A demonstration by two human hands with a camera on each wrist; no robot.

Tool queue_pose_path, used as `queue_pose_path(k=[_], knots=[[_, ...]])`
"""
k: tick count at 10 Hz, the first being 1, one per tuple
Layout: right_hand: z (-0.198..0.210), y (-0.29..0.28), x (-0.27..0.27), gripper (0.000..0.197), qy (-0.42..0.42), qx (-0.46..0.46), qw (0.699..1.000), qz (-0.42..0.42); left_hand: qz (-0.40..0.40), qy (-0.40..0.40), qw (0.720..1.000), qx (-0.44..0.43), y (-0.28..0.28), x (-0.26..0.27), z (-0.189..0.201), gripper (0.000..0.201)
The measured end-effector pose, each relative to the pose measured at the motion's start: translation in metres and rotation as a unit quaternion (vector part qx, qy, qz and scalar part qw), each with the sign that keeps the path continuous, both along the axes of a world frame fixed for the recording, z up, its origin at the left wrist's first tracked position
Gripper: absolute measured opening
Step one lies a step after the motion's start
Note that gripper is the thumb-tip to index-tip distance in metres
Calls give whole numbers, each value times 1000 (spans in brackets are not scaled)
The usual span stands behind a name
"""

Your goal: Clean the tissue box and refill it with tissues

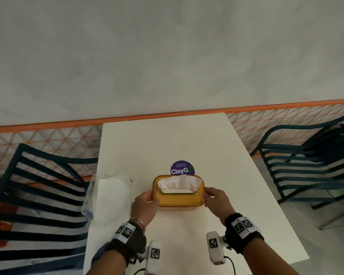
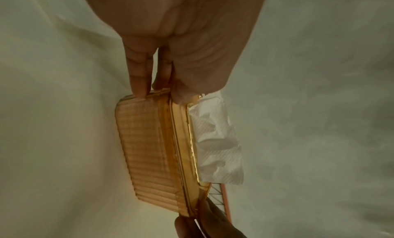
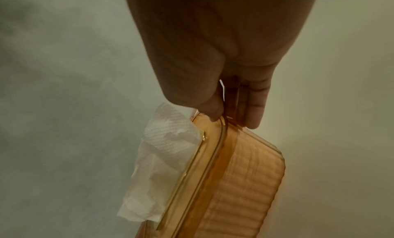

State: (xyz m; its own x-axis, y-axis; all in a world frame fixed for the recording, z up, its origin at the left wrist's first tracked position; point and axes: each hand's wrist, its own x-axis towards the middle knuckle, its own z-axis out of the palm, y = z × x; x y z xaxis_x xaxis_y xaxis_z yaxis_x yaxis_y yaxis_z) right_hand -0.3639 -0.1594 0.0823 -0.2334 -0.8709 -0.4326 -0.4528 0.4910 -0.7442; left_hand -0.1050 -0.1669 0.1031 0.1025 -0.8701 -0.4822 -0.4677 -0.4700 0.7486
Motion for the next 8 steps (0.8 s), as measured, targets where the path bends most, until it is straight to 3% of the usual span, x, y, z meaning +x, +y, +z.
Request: queue_pose_path(k=[4,5,7,8], knots=[[-4,-113,-51,38,-11,-24,999,48,96,-17,995,18,-73,-69,-14,16],[-12,-123,-53,38,-17,-6,997,69,106,-29,994,24,-80,-71,-19,25],[-27,-124,-57,37,-2,-1,997,73,89,-46,995,16,-83,-74,-15,15],[-35,-120,-62,38,1,-15,999,37,89,-37,995,11,-81,-74,-22,22]])
